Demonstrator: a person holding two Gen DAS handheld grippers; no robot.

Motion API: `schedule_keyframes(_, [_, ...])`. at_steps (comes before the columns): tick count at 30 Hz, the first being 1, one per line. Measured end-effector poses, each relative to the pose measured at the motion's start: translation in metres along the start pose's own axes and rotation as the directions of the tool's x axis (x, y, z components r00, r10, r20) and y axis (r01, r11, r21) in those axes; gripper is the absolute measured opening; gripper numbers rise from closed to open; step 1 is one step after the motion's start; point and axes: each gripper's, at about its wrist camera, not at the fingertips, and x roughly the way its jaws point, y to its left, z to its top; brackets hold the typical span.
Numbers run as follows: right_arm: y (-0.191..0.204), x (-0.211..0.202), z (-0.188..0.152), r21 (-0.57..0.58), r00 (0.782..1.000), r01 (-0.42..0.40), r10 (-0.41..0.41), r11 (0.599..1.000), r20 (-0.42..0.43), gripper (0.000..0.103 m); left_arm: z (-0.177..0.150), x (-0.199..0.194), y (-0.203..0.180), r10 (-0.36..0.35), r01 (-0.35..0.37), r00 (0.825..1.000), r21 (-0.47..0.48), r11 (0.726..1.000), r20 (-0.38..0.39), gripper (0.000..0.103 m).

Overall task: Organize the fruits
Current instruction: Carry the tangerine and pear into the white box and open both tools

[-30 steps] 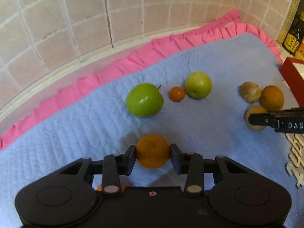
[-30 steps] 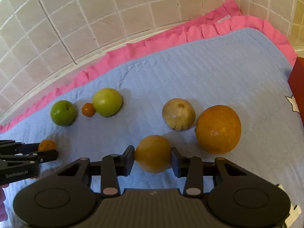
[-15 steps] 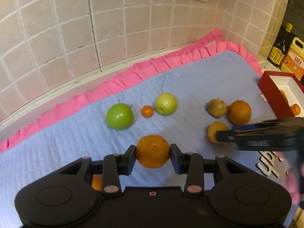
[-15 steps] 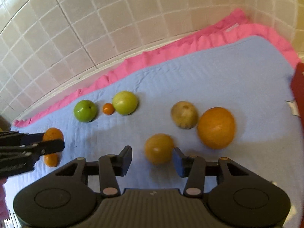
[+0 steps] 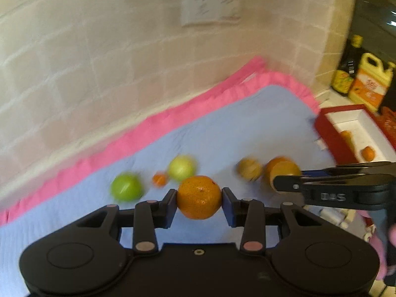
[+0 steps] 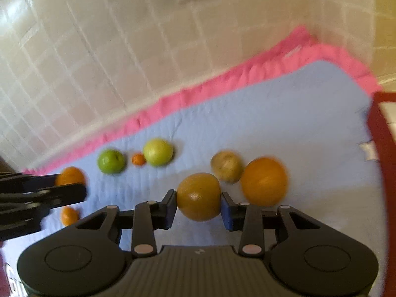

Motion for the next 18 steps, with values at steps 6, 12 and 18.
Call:
schedule_keyframes(6, [-0.068,-0.087,0.013,0.121,0.974,0.112,-0.133,0.986,0.185,0.04,0.057,0.006,-0.068,-0.138,0.121,0.985,0.155,0.98,0.107,0.047])
schedule_keyframes(12, [-0.149,-0.163,0.017,0.261,0.883,0.29,-0.363,0.921,0.298,0.04,0.107,0.023,-0.156,-0.33,0.278,0.933,0.294,0.914,0.143,0.047])
schedule_keyframes(18, [-0.219,-0.188,0.004,0.35,0.843,0.368,-0.468,0.862,0.267,0.04,0.139,0.066,-0.237,-0.462,0.41,0.884,0.354,0.841,0.074,0.047])
